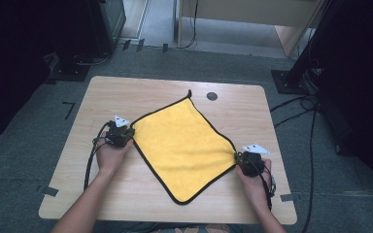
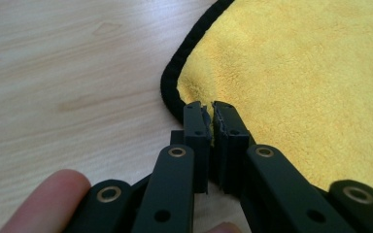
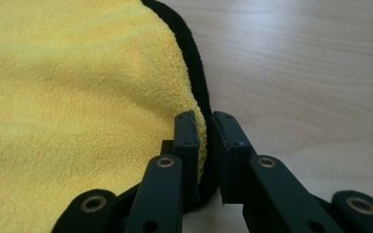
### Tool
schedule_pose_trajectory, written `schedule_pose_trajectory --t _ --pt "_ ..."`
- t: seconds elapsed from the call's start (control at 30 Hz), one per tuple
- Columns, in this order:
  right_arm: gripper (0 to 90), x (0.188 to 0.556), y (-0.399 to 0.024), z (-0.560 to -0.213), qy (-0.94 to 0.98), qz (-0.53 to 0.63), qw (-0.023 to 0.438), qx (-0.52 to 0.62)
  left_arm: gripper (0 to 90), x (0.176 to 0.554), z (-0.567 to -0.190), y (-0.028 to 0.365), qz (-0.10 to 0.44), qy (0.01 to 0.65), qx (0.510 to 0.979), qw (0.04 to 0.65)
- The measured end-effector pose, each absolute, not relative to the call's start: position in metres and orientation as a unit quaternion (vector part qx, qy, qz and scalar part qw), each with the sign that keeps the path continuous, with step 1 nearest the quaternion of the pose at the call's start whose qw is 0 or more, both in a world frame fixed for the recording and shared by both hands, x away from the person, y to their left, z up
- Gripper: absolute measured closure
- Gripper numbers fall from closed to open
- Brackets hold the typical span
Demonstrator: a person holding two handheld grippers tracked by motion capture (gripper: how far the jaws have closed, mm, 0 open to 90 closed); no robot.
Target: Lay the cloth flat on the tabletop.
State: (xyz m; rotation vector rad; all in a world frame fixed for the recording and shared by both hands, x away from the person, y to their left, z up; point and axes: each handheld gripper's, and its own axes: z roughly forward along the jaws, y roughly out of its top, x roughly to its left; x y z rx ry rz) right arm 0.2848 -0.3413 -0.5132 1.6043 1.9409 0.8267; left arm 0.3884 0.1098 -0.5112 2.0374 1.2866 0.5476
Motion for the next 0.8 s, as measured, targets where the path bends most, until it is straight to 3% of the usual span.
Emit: schedule_pose_trajectory --t 0.4,0.5,0.57,0.8 --pt "81.7 0.369 -0.319 -0.513 0.704 0.257 0.294 0.593 85.9 0.341 -0.512 0.135 0.208 0.483 0.781 0.336" --pt "67.7 0.384 -0.320 -0.513 0.696 0.270 0.288 0.600 85.6 0.333 -0.513 0.139 0.203 0.485 0.779 0.342" --pt "58.1 0.381 -0.325 -0.511 0.676 0.291 0.279 0.617 85.4 0.329 -0.513 0.140 0.205 0.483 0.779 0.343" --pt "55.0 0.316 -0.318 -0.499 0.686 0.330 0.283 0.584 85.2 0.329 -0.514 0.139 0.207 0.478 0.781 0.344"
